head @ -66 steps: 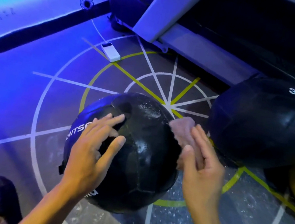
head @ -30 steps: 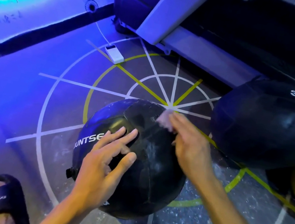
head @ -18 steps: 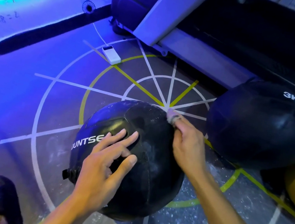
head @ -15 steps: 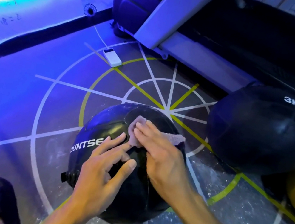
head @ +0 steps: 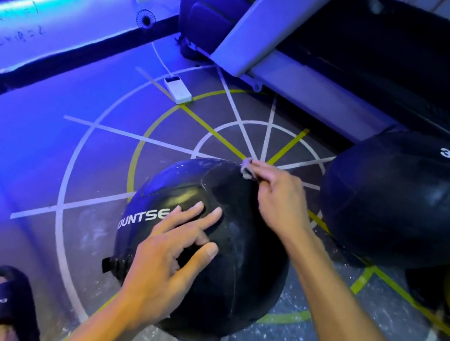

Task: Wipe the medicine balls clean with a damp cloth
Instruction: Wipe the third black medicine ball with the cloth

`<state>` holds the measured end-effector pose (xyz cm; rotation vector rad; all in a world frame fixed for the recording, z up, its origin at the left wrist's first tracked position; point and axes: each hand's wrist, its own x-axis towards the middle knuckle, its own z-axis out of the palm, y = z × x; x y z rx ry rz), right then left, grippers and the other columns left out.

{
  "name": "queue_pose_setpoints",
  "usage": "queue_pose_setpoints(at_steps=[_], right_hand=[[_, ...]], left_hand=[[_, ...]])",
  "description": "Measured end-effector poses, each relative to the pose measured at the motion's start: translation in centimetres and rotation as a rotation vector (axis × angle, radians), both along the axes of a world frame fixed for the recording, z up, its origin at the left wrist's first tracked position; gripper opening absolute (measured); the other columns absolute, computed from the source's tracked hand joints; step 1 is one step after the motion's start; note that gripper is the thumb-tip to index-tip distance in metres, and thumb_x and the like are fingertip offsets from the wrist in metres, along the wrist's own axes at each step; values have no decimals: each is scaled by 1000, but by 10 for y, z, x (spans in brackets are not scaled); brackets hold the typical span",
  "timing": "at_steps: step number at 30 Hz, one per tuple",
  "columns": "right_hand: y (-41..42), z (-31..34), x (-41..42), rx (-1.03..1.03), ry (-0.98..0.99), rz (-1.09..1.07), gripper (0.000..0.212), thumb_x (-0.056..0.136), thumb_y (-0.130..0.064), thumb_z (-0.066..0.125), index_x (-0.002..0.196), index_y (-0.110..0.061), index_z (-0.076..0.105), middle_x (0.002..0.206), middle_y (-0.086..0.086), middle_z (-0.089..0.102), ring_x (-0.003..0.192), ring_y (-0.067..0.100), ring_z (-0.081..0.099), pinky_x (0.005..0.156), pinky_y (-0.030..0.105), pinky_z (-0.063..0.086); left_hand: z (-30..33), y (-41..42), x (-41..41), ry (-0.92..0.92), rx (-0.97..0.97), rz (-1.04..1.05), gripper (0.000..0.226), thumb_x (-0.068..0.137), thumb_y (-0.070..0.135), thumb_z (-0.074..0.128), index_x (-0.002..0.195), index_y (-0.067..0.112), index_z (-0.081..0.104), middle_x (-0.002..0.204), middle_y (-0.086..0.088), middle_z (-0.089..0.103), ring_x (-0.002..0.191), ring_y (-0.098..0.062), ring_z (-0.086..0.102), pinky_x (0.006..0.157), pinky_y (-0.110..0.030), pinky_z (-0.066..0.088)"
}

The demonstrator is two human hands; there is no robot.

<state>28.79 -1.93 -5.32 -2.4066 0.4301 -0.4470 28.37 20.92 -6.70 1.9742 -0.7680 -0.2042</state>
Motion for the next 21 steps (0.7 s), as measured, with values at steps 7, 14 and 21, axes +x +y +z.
queue_pose_setpoints(at_steps=[7, 14, 21], right_hand=[[23, -9, -17, -31, -93, 224, 53, 81, 11, 47, 119, -14, 75, 140, -11, 62, 128, 0, 54, 108, 3, 28], [-1, -21, -53, 81, -8, -153, 41, 101, -8, 52, 129, -31, 70, 133, -20, 64, 126, 4, 58, 101, 14, 42], [37, -33, -117, 146, -19, -247, 27, 93, -17, 69, 119, -22, 77, 129, -23, 63, 120, -3, 55, 102, 28, 48]], left_hand=[[0, 10, 8, 25, 20, -90, 25, 100, 40, 61, 81, 24, 64, 142, 33, 55, 148, 2, 33, 123, -41, 24], [3, 14, 42, 29, 48, -303, 31, 101, 27, 66, 74, 14, 56, 138, 27, 61, 145, 0, 40, 123, -39, 28], [2, 7, 57, -55, 25, -49, 28, 90, 38, 71, 114, 25, 64, 149, 18, 52, 143, -1, 43, 116, -30, 36]])
